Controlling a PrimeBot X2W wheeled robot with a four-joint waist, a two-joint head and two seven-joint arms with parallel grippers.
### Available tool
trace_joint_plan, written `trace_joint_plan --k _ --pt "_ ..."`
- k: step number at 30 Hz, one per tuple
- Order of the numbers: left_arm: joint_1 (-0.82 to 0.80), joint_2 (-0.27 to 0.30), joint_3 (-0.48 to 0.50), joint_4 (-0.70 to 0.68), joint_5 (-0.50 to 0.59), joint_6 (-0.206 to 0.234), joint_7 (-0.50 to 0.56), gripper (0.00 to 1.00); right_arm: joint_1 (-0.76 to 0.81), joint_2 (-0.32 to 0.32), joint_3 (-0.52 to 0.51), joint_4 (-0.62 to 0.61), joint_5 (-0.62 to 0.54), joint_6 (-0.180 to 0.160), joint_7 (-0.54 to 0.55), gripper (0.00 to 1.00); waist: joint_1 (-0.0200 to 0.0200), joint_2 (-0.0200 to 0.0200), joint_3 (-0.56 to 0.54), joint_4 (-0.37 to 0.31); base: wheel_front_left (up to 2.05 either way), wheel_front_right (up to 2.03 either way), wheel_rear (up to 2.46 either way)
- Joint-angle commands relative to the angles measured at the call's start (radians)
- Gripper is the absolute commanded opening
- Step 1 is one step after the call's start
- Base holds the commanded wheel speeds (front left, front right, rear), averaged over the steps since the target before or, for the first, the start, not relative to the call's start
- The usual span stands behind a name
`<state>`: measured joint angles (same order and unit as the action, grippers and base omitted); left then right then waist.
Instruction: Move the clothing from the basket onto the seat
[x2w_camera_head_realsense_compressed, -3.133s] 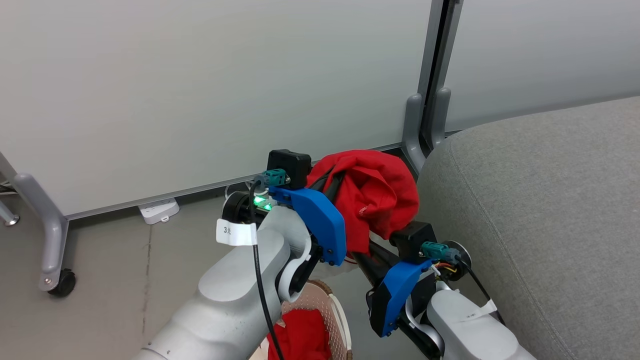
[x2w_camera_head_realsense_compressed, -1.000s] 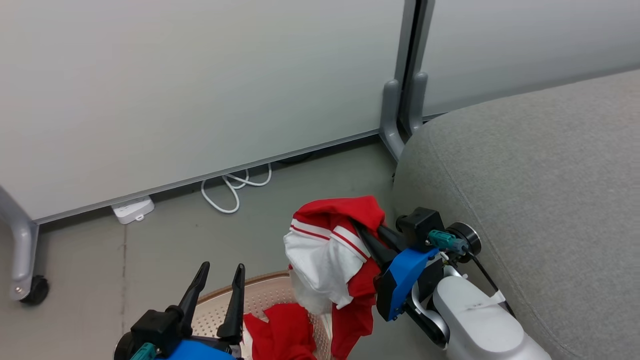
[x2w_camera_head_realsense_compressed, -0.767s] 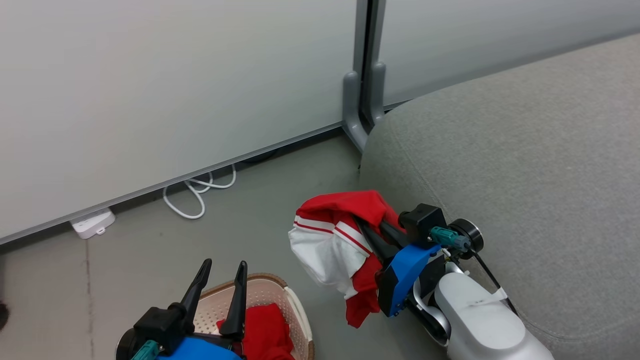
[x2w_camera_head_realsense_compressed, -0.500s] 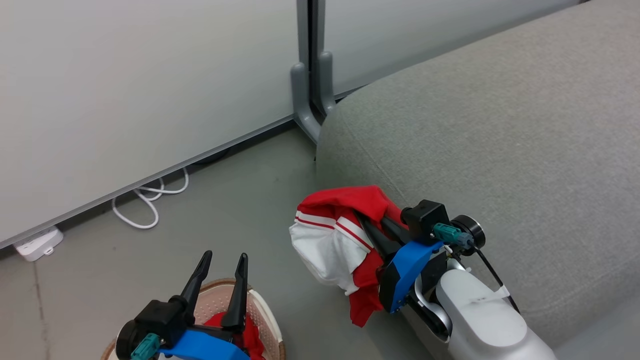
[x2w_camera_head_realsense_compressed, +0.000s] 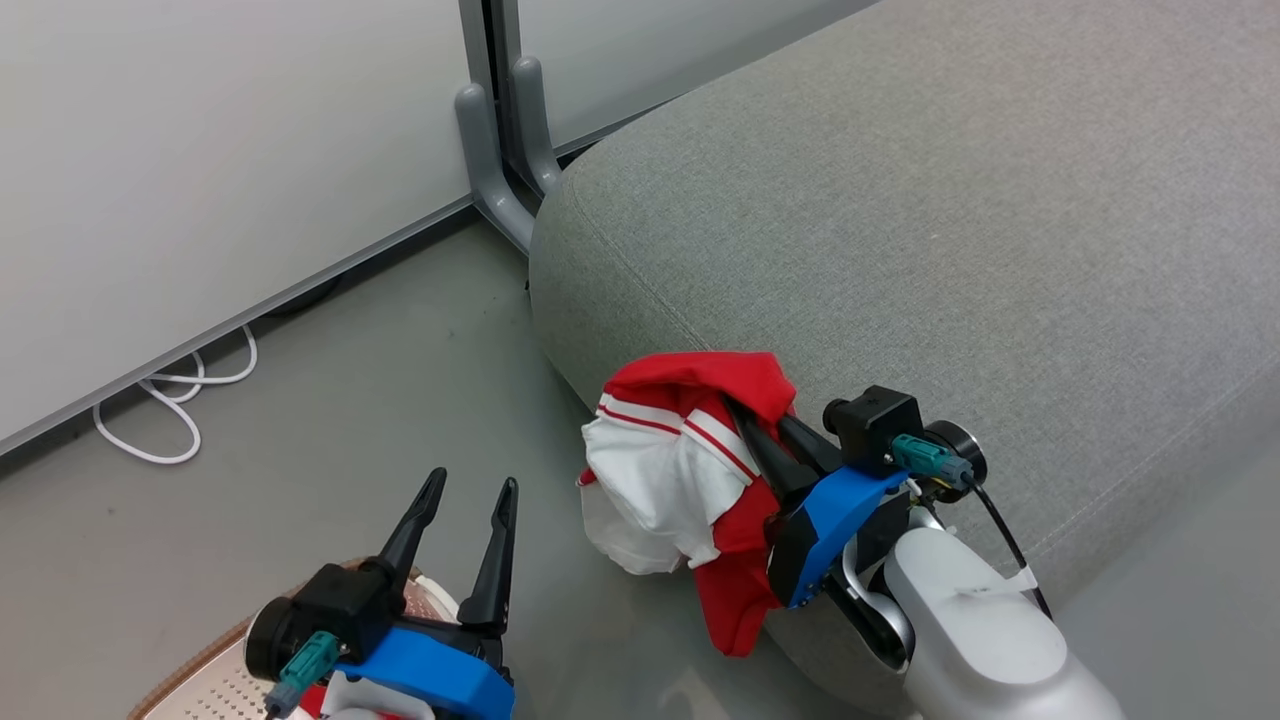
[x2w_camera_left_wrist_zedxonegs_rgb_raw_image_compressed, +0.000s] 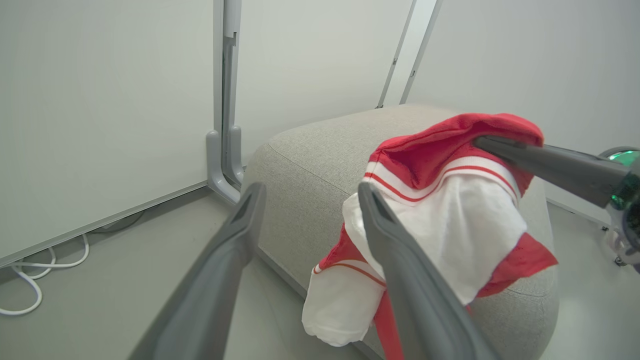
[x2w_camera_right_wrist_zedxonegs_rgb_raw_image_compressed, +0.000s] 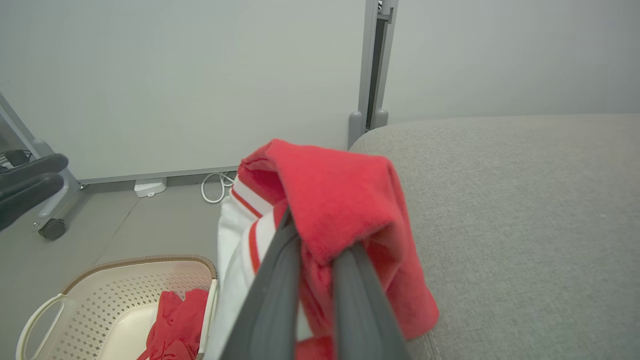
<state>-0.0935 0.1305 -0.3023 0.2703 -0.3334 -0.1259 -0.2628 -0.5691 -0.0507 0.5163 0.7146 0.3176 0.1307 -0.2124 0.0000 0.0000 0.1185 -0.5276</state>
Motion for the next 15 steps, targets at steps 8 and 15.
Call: trace_joint_plan --k 8,15 --pt "-0.05 0.039 0.015 -0.022 0.019 -0.007 -0.003 1.0 -0.117 0.001 -0.068 -0.013 0.021 0.0 0.017 0.0 0.0 0.0 0.097 -0.01 0.0 0.0 0.0" --pt "-0.155 0.111 -0.01 -0.083 0.051 -0.007 -0.003 1.0 -0.387 -0.031 -0.345 0.013 0.008 0.0 0.032 0.0 0.0 0.0 0.309 0.048 0.0 0.0 0.0"
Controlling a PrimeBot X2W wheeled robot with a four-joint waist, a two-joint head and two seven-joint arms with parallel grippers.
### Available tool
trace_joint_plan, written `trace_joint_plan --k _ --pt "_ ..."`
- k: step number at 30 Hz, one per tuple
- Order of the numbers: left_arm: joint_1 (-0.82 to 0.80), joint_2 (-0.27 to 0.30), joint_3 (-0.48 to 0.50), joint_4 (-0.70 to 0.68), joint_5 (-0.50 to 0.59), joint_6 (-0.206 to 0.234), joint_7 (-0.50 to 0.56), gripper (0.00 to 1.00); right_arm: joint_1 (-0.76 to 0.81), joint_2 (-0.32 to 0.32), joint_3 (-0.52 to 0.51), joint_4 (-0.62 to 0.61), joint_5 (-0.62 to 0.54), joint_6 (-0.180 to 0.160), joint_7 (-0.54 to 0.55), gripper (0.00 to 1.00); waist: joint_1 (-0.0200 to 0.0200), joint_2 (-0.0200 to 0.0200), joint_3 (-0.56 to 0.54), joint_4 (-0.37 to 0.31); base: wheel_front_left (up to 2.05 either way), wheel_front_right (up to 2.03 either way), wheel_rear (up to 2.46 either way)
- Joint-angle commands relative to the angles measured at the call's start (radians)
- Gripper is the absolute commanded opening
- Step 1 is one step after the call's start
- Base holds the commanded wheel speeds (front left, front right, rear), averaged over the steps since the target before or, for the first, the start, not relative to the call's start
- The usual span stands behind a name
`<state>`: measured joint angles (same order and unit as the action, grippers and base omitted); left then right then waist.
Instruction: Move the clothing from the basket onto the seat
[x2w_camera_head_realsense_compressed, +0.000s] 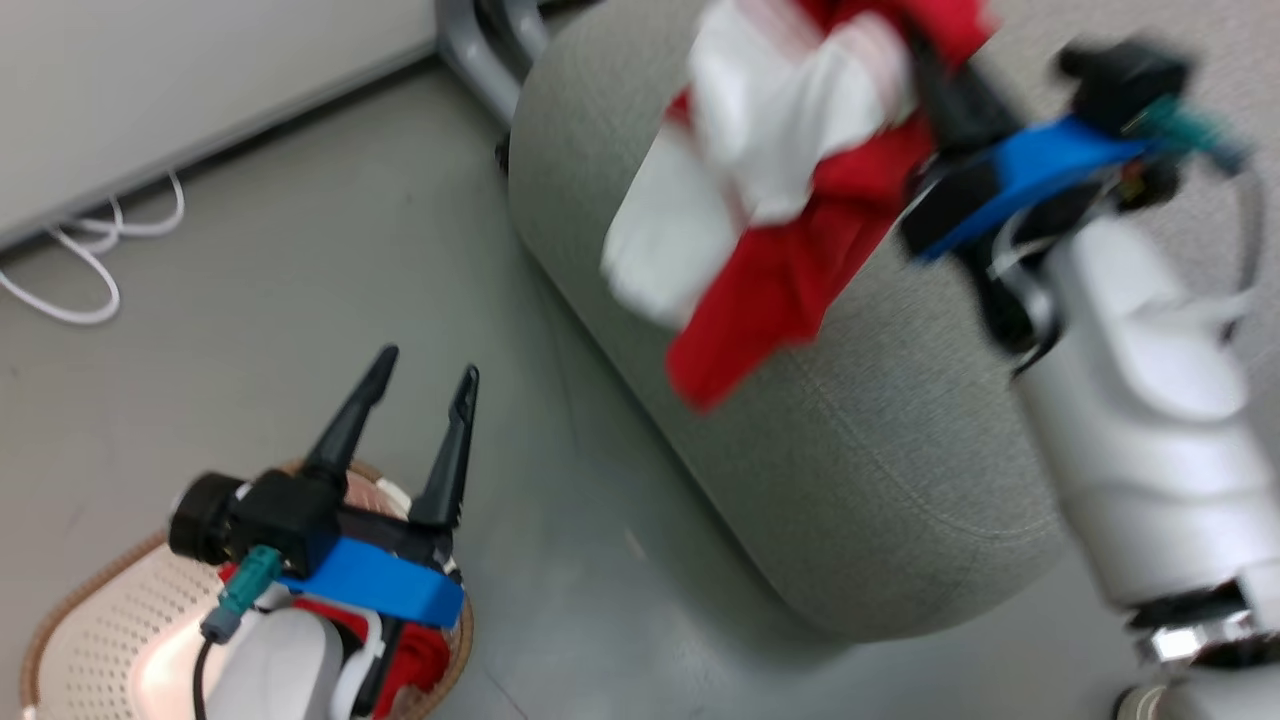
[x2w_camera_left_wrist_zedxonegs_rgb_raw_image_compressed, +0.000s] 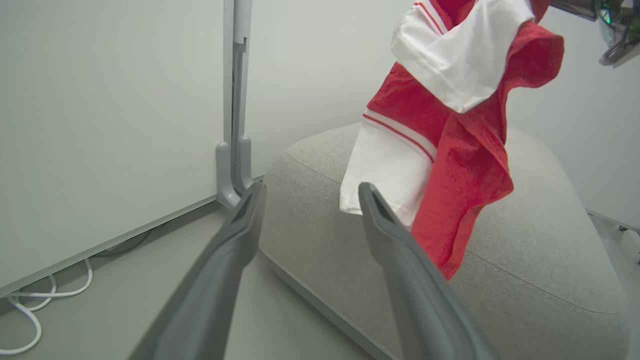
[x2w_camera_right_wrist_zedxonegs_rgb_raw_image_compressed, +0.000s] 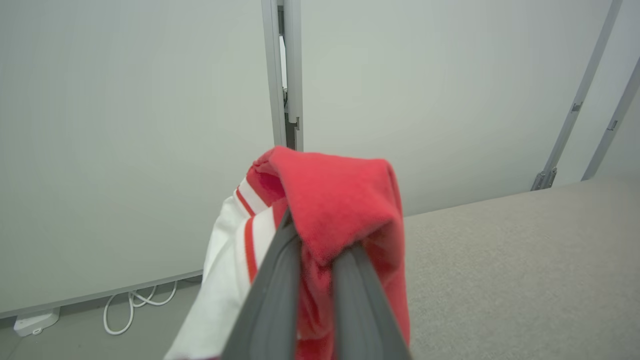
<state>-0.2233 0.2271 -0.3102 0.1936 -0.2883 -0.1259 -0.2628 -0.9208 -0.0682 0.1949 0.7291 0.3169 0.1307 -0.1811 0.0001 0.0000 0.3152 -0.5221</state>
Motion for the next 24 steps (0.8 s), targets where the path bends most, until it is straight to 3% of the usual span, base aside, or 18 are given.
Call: trace_joint_plan --k 1,10,15,22,23,24 --pt "-0.044 0.024 -0.004 -0.019 0.008 -0.007 -0.001 1.0 -0.07 -0.029 -0.066 -0.005 0.012 0.0 0.005 0.0 -0.0001 0.0 0.143 0.053 0.0 0.0 0.0" --pt "-0.167 0.112 -0.033 -0.125 0.034 -0.007 0.057 1.0 -0.242 -0.197 -0.377 0.035 -0.036 0.0 0.008 0.0 -0.0001 0.0 0.367 0.145 0.0 0.0 0.0" --pt "-0.209 0.133 -0.058 -0.153 0.032 -0.007 0.066 1.0 -0.213 -0.228 -0.485 0.118 -0.092 0.0 -0.013 0.0 -0.0001 0.0 0.422 0.191 0.0 0.0 0.0" --pt "-0.21 0.127 -0.068 -0.142 0.026 -0.002 0.051 1.0 -0.178 -0.222 -0.542 0.207 -0.149 0.0 -0.044 0.0 -0.0001 0.0 0.422 0.218 0.0 0.0 0.0" --pt "-0.206 0.124 -0.068 -0.136 0.026 0.0 0.047 1.0 -0.175 -0.219 -0.548 0.218 -0.158 0.0 -0.049 0.05 -0.0001 0.0 0.414 0.22 0.0 0.0 0.0" --pt "-0.202 0.121 -0.067 -0.13 0.023 0.002 0.042 1.0 -0.173 -0.216 -0.553 0.227 -0.162 0.0 -0.053 0.27 -0.0001 0.0 0.404 0.222 0.0 0.0 0.0"
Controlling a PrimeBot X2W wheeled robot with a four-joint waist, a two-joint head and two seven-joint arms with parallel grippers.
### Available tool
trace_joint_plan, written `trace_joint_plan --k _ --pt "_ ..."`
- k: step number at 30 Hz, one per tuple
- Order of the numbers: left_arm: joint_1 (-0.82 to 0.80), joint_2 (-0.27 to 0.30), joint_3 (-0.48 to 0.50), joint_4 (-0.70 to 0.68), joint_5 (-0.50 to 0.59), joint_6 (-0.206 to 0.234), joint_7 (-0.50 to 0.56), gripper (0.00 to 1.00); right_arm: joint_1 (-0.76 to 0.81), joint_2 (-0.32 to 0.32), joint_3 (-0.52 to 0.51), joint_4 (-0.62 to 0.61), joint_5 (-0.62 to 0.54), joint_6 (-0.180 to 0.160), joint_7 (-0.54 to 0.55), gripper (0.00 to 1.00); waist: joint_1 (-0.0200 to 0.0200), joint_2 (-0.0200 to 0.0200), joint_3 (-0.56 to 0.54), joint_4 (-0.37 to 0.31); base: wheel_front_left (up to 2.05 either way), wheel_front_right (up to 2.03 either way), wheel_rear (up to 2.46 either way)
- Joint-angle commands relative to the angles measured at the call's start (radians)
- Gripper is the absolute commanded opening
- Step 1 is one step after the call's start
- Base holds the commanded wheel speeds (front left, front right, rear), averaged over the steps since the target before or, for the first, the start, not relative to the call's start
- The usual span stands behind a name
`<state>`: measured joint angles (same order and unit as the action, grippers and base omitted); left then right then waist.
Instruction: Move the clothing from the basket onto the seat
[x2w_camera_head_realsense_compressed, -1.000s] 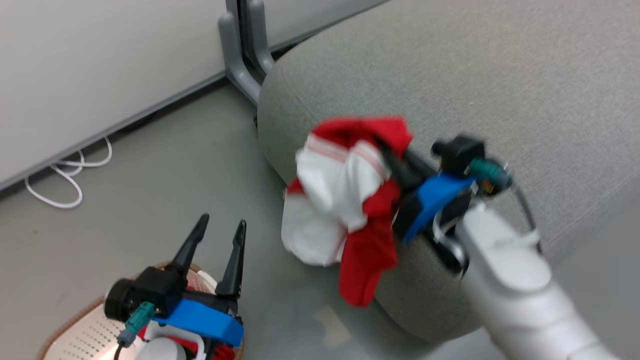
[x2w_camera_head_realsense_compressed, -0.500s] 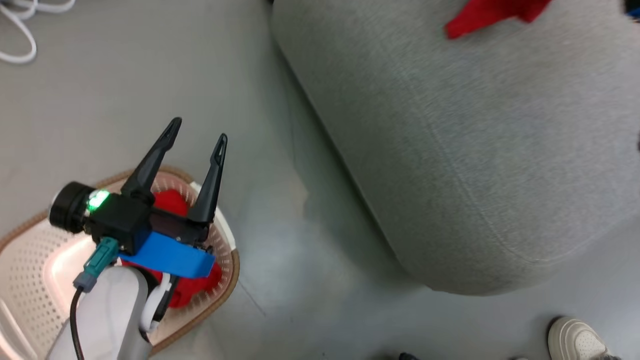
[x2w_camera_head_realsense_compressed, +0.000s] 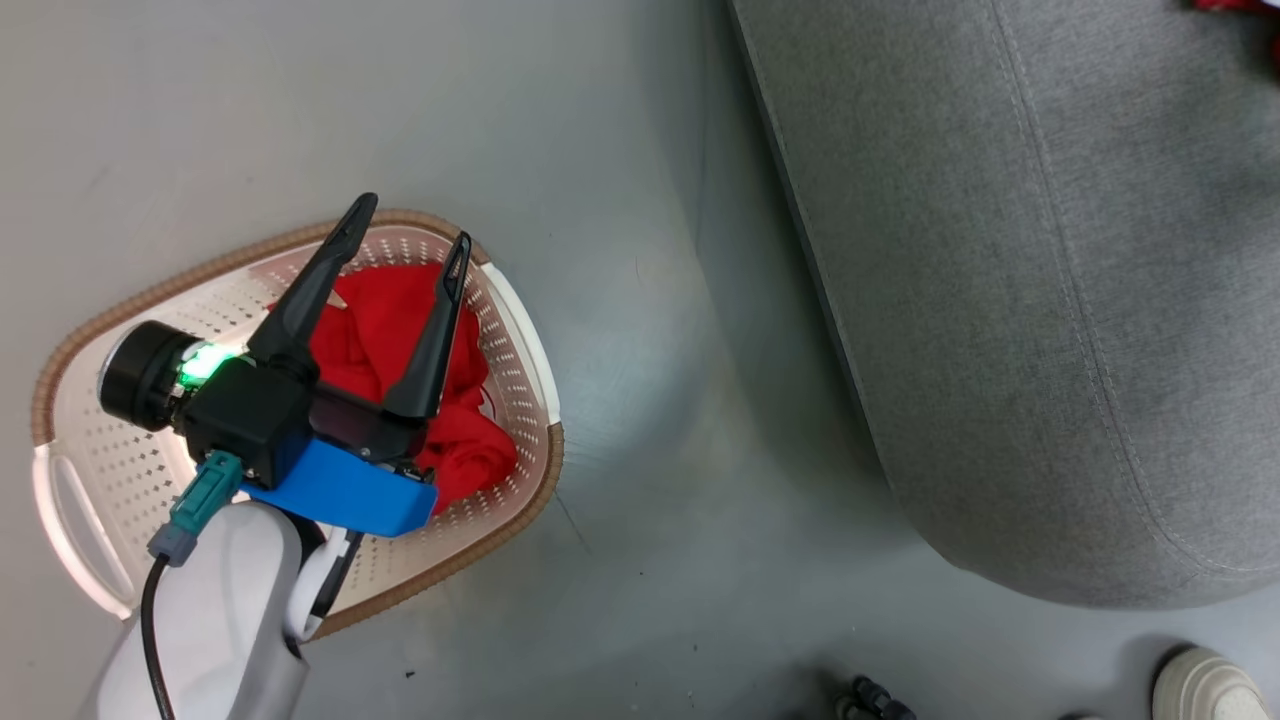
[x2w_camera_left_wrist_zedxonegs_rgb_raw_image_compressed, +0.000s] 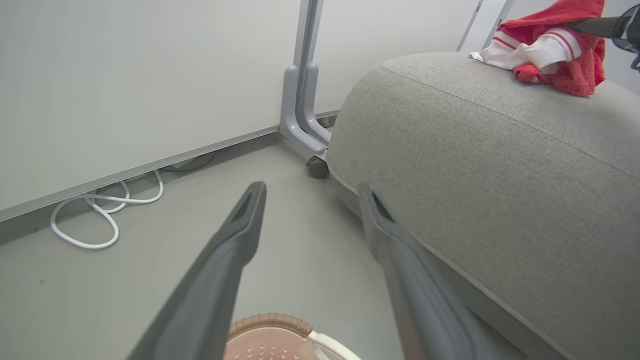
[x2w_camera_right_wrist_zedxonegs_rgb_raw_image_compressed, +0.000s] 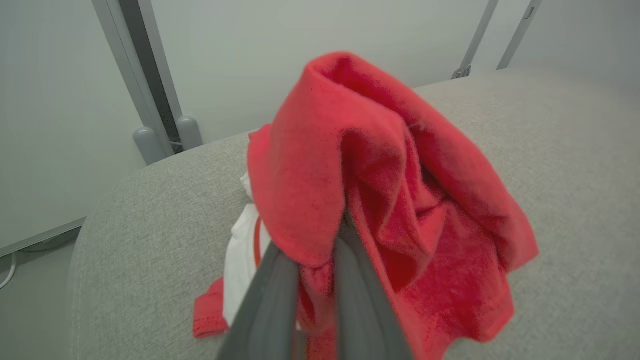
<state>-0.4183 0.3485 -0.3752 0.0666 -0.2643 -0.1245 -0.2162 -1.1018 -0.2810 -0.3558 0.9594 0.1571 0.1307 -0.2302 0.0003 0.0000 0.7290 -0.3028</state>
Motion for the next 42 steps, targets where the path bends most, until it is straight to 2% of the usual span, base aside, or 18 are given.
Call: trace_joint_plan --k 1,2,3,11,18,23,32,42 --pt "-0.003 -0.007 -0.002 0.004 -0.007 0.001 -0.01 1.0 0.012 -0.003 -0.005 0.005 -0.011 0.0 -0.008 0.6 -0.0003 0.0 -0.024 0.005 0.0 0.0 0.0" --pt "0.005 -0.013 -0.001 0.015 -0.01 0.004 -0.017 1.0 0.019 0.001 -0.005 0.013 -0.018 0.0 -0.013 0.89 -0.0003 0.0 -0.043 0.007 0.0 0.0 0.0" --pt "0.013 -0.02 0.0 0.026 -0.015 0.007 -0.022 1.0 0.028 0.006 -0.001 0.02 -0.025 0.0 -0.014 1.0 -0.0003 0.0 -0.064 0.009 0.0 0.0 0.0" --pt "0.102 -0.106 0.021 0.136 -0.069 0.008 -0.049 1.0 0.126 0.016 0.113 0.035 -0.093 0.0 -0.02 1.0 -0.0003 0.0 -0.304 0.04 0.0 0.0 0.0" --pt "0.264 -0.181 0.146 0.152 -0.099 0.007 -0.05 1.0 0.251 0.059 0.276 -0.008 -0.098 0.0 -0.013 1.0 -0.0003 0.0 -0.533 0.046 0.0 0.0 0.0" --pt "0.363 -0.221 0.222 0.176 -0.102 0.0 -0.05 1.0 0.37 0.081 0.353 -0.086 -0.088 0.0 -0.021 1.0 -0.0003 0.0 -0.653 0.074 0.0 0.0 0.0" --pt "0.447 -0.241 0.295 0.196 -0.082 -0.007 -0.05 1.0 0.624 0.141 0.389 -0.318 -0.099 0.0 -0.02 1.0 -0.0003 0.0 -0.742 0.151 0.0 0.0 0.0" --pt "0.497 -0.245 0.38 0.195 -0.061 -0.007 -0.049 1.0 0.886 0.21 0.389 -0.585 -0.138 0.0 0.057 1.0 -0.0003 0.0 -0.775 0.219 0.0 0.0 0.0"
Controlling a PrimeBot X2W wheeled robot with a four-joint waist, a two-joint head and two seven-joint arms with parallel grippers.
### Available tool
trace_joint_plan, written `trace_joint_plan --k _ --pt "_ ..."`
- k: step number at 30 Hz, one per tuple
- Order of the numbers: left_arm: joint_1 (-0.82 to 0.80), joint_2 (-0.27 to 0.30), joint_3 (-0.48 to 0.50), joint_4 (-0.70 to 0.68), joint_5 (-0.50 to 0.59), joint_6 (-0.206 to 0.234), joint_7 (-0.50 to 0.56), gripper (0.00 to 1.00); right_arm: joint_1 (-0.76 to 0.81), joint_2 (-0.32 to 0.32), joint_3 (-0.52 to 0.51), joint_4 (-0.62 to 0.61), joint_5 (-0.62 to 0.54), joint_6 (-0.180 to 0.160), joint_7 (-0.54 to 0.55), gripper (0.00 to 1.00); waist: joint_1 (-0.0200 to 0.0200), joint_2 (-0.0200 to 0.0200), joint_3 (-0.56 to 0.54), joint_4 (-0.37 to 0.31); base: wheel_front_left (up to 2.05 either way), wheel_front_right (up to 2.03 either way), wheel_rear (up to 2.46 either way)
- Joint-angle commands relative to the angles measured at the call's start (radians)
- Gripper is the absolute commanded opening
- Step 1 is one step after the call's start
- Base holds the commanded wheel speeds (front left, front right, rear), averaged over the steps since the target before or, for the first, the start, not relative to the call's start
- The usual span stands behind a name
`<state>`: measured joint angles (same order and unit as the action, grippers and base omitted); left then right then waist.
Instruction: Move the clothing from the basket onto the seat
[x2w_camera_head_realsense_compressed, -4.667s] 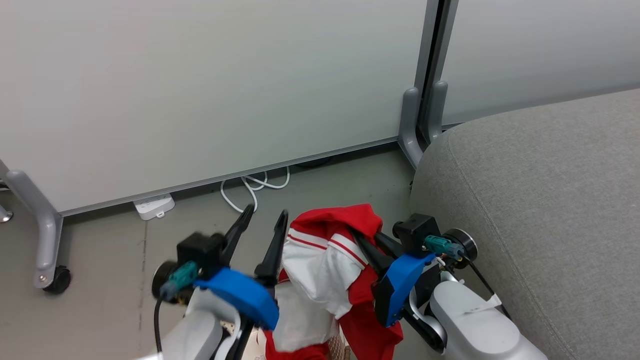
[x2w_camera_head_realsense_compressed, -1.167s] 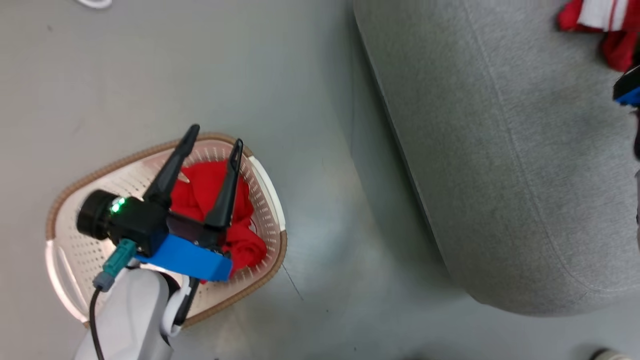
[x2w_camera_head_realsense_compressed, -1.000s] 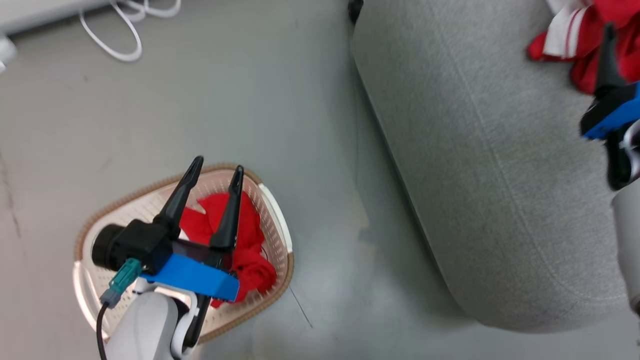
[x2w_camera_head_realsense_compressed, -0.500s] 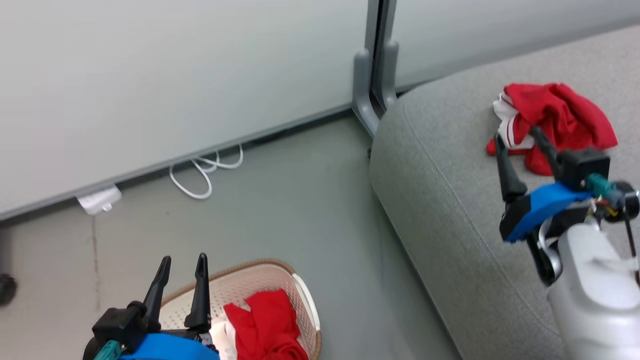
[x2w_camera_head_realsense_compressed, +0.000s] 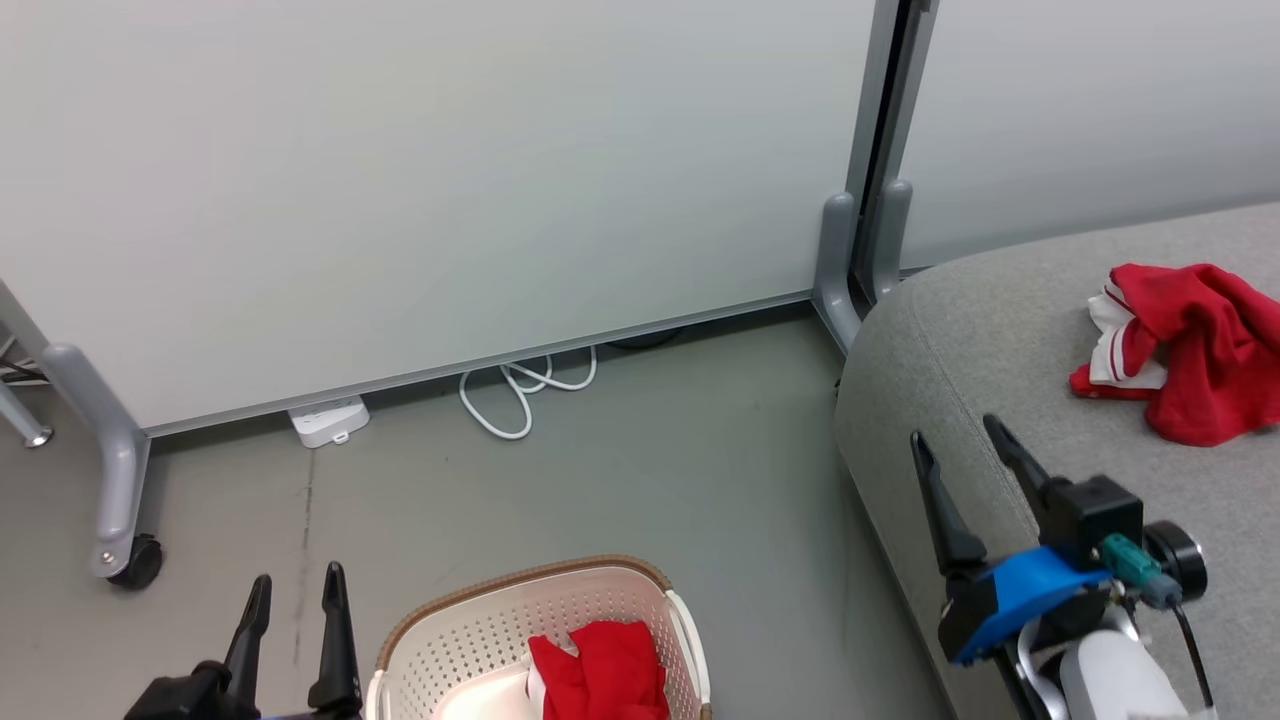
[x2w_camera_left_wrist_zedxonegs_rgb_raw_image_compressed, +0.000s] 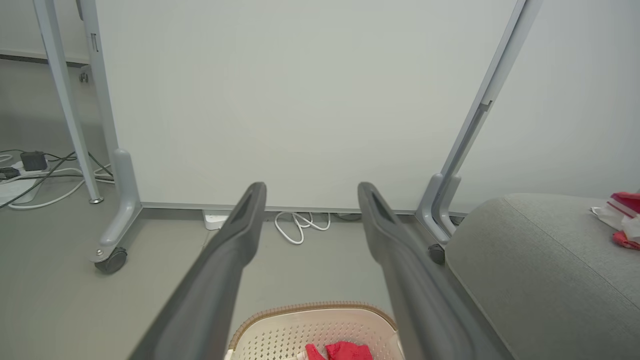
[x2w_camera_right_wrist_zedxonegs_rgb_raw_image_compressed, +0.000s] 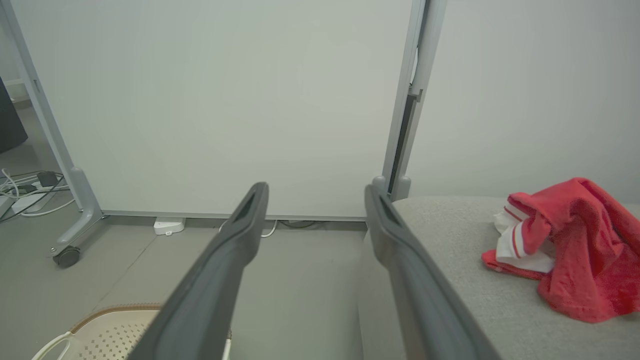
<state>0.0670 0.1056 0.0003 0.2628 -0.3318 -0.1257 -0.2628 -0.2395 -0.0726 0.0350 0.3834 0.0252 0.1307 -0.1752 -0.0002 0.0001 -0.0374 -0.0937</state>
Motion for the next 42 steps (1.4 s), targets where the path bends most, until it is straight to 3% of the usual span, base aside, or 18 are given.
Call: trace_joint_plan --k 1,11,28,42 --pt "0.02 -0.003 0.008 -0.001 0.01 -0.006 -0.003 1.0 0.044 0.006 -0.005 -0.03 -0.007 0.0 0.01 1.0 0.0002 -0.0001 -0.011 0.016 0.0 0.0 0.0" --pt "0.059 -0.022 0.042 -0.012 0.027 -0.007 -0.003 1.0 0.162 0.022 0.002 -0.153 0.017 0.0 0.074 1.0 0.0002 -0.0001 -0.022 0.052 0.0 0.0 0.0" --pt "0.04 -0.038 0.027 -0.007 0.035 -0.007 -0.003 1.0 0.159 0.022 0.034 -0.209 0.044 0.0 0.098 1.0 0.0002 -0.0001 0.023 0.039 0.0 0.0 0.0" --pt "-0.345 0.041 -0.198 0.116 -0.009 -0.007 0.05 1.0 -0.095 0.022 0.053 -0.375 0.004 0.0 0.09 1.0 0.0002 -0.0001 0.513 -0.051 0.0 0.0 0.0"
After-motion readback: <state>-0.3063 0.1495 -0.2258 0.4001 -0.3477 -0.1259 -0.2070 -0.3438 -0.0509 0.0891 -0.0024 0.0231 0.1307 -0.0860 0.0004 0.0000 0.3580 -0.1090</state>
